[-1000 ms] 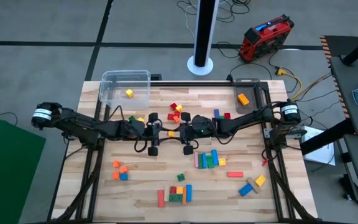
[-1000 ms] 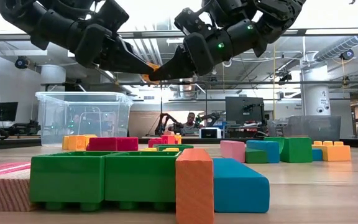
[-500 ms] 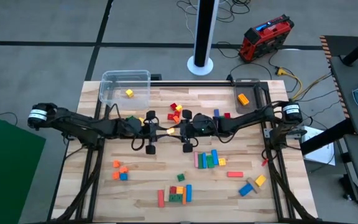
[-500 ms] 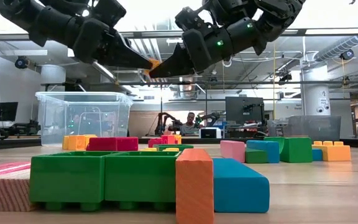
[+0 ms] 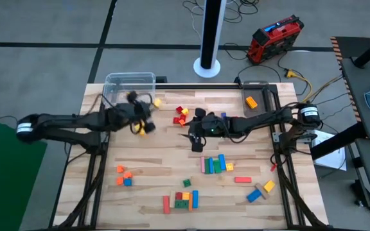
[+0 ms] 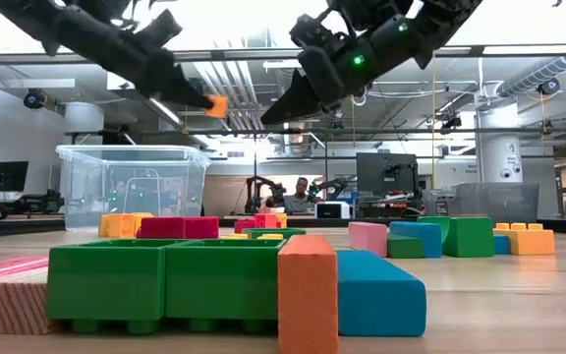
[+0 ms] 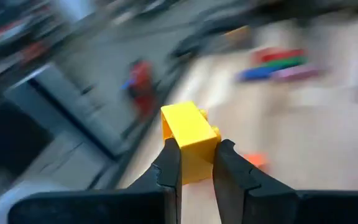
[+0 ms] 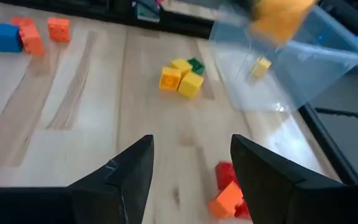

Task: Sort blocks by size
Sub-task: Put the yellow square game piece into the transparent bin

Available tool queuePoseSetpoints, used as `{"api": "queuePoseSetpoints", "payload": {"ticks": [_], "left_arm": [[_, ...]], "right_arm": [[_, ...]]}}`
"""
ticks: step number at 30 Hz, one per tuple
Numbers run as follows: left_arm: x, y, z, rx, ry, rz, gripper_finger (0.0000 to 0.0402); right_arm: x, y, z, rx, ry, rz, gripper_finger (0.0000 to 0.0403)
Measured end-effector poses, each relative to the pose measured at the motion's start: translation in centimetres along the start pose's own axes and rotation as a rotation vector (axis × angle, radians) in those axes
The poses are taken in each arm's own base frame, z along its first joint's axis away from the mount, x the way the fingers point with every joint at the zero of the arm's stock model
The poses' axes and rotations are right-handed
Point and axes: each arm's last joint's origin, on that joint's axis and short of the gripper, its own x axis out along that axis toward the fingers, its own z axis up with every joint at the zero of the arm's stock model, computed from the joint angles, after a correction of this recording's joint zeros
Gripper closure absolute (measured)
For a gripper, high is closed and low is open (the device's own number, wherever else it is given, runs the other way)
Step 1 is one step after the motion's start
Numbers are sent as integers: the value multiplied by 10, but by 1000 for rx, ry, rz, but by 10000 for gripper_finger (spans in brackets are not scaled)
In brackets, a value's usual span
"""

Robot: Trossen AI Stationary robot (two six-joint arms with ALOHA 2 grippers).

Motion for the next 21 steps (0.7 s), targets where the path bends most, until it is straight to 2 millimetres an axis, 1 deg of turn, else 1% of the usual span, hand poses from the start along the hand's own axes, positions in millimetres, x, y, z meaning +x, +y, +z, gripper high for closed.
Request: {"api": "queuePoseSetpoints", "payload": {"ticks": [5,8,10,13,16,21], "left_arm": [[-11,48,3,-142,190,404,364],[-17,74,1,-241,307,514,363],[-18,87,-2,-304,369,514,359],[-16,98,-10,-364,469,443,342],[-11,103,-16,-399,521,406,316],[-5,104,-23,-386,566,457,272]], "right_arm": [[4,1,-5,10,21,4,206],[7,2,-8,18,32,5,208],[7,2,-9,26,37,6,207],[7,2,-8,28,34,5,203],[7,2,-8,32,36,6,202],[7,2,-10,33,39,6,204]]}}
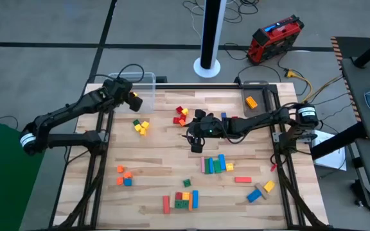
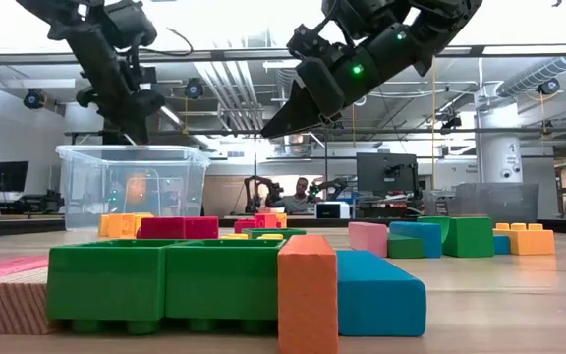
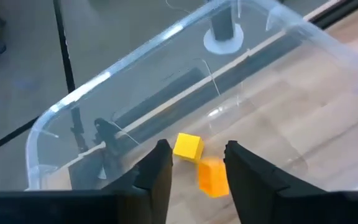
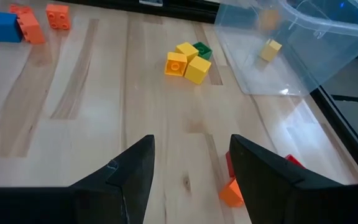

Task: Sort blocks by size
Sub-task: Put the yellow square game piece into the transparent bin

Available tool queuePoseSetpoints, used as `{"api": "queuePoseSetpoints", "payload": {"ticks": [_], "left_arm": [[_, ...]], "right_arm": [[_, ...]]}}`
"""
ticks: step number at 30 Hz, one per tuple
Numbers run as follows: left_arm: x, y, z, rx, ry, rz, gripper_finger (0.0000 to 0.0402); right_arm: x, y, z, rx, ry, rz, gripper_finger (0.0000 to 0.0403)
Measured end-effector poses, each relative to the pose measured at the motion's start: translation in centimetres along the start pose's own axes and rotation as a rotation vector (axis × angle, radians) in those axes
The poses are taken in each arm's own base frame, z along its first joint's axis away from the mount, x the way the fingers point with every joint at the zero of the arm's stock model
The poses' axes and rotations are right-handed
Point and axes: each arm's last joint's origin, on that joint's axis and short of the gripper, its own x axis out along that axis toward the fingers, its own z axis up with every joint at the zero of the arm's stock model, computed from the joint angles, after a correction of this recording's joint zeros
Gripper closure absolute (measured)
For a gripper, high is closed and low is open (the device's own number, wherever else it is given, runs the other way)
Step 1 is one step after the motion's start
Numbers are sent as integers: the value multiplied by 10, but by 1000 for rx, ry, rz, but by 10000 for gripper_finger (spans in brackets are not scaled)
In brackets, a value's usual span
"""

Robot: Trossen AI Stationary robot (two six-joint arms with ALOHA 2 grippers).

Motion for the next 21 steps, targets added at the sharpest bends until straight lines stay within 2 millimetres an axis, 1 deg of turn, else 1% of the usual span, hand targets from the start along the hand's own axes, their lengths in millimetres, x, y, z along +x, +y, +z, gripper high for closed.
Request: {"api": "queuePoseSetpoints", "payload": {"ticks": [5,9,13,21], "left_arm": [[1,-2,1,6,1,-14,247],[-5,-10,-2,16,1,-178,243],[-10,-25,-10,37,22,-349,243],[-31,-62,-32,68,59,-514,243]], "right_arm": [[0,-1,-1,11,2,-2,202],[0,-1,-3,19,7,-3,203],[1,-3,-4,20,12,-6,203],[1,-2,-7,26,19,-5,199]]}}
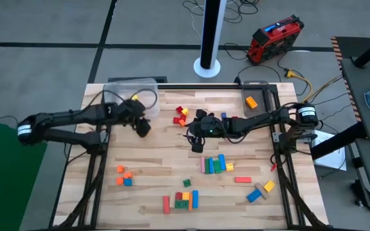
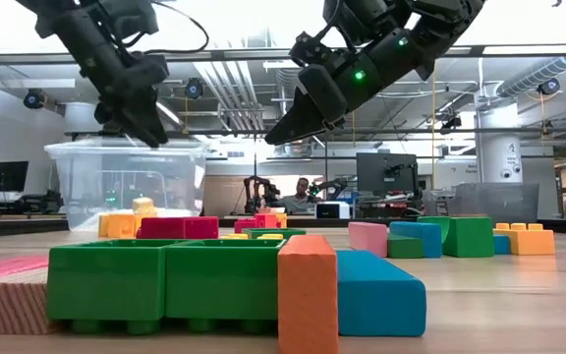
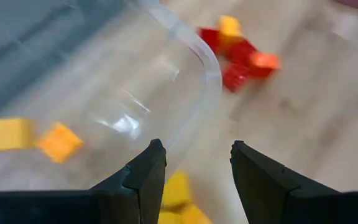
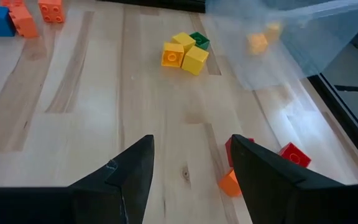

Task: Sort blocks by size
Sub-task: Put the yellow square game piece into the transparent bin

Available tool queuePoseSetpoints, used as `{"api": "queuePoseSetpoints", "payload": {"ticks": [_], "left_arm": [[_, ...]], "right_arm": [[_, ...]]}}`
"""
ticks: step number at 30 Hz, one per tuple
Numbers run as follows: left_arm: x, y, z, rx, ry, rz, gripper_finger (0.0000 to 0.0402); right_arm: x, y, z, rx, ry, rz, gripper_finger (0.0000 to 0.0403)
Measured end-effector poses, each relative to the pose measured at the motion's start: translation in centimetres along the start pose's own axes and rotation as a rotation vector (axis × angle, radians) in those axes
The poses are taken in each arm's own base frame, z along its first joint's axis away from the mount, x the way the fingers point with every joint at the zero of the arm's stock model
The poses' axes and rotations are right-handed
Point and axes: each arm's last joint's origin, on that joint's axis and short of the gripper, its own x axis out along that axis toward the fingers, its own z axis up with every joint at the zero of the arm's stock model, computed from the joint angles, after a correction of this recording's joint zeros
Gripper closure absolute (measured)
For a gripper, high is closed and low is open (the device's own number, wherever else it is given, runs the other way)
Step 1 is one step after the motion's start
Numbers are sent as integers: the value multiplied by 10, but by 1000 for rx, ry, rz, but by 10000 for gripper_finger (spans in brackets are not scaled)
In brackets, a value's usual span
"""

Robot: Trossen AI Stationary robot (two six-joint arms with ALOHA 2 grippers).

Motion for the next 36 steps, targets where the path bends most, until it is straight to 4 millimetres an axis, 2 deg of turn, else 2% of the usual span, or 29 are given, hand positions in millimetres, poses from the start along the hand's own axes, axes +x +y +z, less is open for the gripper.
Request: {"api": "queuePoseSetpoints", "payload": {"ticks": [3,6,12,21,23,26,28,29,32,36], "left_arm": [[-3,-16,-8,1,8,-31,243],[-7,-23,-13,43,-7,31,243],[-20,-23,-6,56,-32,142,243],[-30,-22,5,84,-75,187,243],[-33,-23,7,112,-77,157,244],[-33,-34,10,220,-63,-68,248],[-29,-41,12,289,-68,-187,253],[-25,-43,13,324,-66,-190,259],[-4,-43,9,387,4,-82,297],[20,-44,6,420,84,43,373]], "right_arm": [[0,0,-2,-1,6,1,198],[0,0,-2,-8,7,0,197],[0,0,-2,-8,6,1,197],[2,-4,-3,53,5,-16,197],[4,-9,-6,67,15,-32,200],[9,-16,-11,90,35,-48,209],[10,-18,-13,95,40,-49,217],[11,-18,-13,96,41,-44,221],[11,-18,-13,94,42,-43,231],[11,-18,-13,94,42,-43,244]]}}
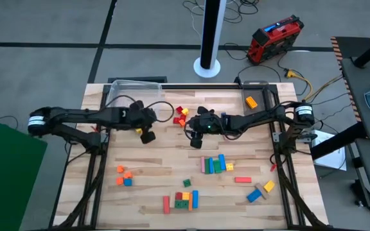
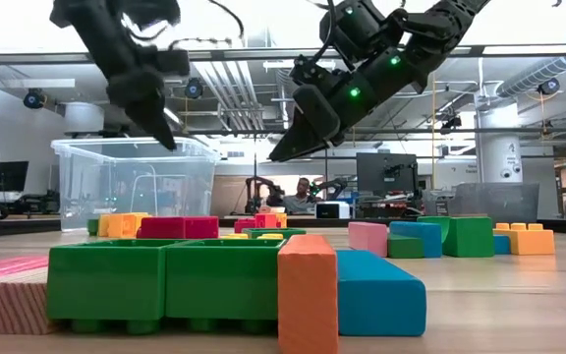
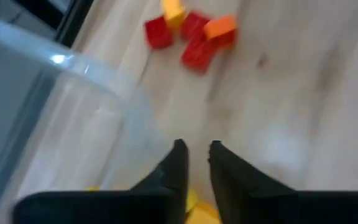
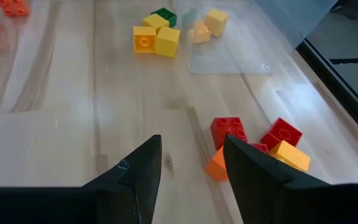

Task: Sort blocks by size
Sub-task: Put the yellow square game piece into the transparent bin

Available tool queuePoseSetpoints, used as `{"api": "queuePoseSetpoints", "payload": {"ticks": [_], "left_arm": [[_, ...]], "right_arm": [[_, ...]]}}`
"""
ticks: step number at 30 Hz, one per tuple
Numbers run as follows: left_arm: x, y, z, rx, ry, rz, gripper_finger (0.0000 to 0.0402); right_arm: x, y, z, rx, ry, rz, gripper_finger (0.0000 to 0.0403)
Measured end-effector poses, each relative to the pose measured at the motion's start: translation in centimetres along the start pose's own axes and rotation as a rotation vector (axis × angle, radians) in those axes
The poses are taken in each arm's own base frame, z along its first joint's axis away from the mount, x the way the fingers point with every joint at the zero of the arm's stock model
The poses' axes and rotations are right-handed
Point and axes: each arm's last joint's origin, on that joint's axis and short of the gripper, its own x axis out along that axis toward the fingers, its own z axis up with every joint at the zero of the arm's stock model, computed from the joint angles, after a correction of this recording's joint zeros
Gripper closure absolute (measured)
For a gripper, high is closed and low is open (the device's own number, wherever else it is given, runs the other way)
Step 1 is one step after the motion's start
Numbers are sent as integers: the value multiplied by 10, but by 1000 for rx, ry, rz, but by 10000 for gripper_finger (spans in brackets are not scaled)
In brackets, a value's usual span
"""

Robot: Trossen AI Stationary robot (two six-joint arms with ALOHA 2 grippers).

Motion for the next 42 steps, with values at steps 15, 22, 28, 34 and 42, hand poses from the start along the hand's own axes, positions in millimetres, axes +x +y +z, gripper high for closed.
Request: {"api": "queuePoseSetpoints", "payload": {"ticks": [15,22,28,34,42], "left_arm": [[-9,26,-9,-56,40,208,398],[-17,24,-11,-116,17,133,400],[-40,-7,-15,-251,-21,-137,400],[-53,-46,-37,-247,101,-178,400],[-48,-62,-50,-300,110,-19,398]], "right_arm": [[0,0,0,1,0,1,262],[0,0,0,6,6,4,248],[0,1,-2,0,25,12,243],[-1,2,-3,-8,36,21,253],[-1,4,-3,-7,32,88,268]]}}
